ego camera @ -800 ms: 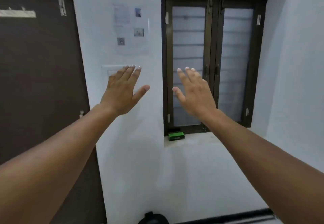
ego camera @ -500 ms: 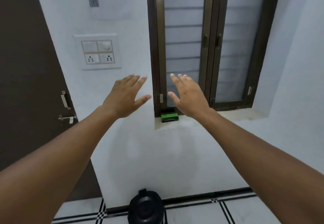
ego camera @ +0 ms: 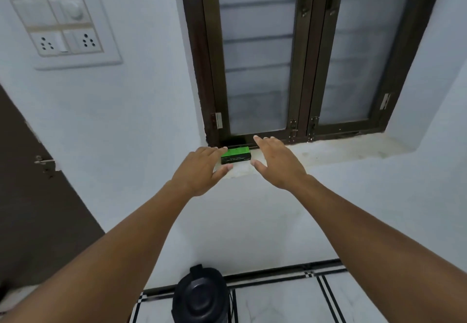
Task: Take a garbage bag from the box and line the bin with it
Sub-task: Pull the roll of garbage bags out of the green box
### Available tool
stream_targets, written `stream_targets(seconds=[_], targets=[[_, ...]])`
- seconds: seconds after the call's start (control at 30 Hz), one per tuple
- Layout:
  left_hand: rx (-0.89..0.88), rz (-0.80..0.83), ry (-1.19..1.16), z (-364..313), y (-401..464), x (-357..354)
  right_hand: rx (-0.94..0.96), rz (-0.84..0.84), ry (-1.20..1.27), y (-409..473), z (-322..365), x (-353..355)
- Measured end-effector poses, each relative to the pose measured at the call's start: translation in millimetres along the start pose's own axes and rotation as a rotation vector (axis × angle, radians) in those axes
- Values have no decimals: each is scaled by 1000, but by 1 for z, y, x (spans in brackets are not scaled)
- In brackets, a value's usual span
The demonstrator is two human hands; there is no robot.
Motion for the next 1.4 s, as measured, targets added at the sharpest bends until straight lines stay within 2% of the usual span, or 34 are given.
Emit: stream_targets(seconds=[0.23, 0.37, 0.47, 0.57, 0.73, 1.07, 1.27, 1.4], targets=[[105, 279, -154, 53, 103, -89, -143, 198, -65, 88, -32, -70], [94, 269, -108, 81, 154, -117, -185, 259, -19, 136, -41, -100], [86, 321, 15, 88, 180, -141, -258, 314, 82, 162, -51, -125], [126, 312, 87, 93, 201, -158, -393, 339, 259, 182, -60, -148], [203, 300, 102, 89, 232, -193, -443, 395, 371, 220, -81, -187], [265, 374, 246, 92, 259, -219, -357, 371, 604, 264, -85, -224], [152, 305, 171, 90, 261, -199, -489, 411, 786, 263, -100, -219], [126, 285, 71, 92, 276, -174, -677, 469, 1126, 268, -100, -204]])
Point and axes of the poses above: each hand's wrist, its own y-axis towards the middle knuckle, its own x-axis out of the back of the hand, z = x × y, the point moved 2 cm from there along y, towards the middle knuckle, and after that the axes turned 9 degrees about -x, right-handed, at the moved point
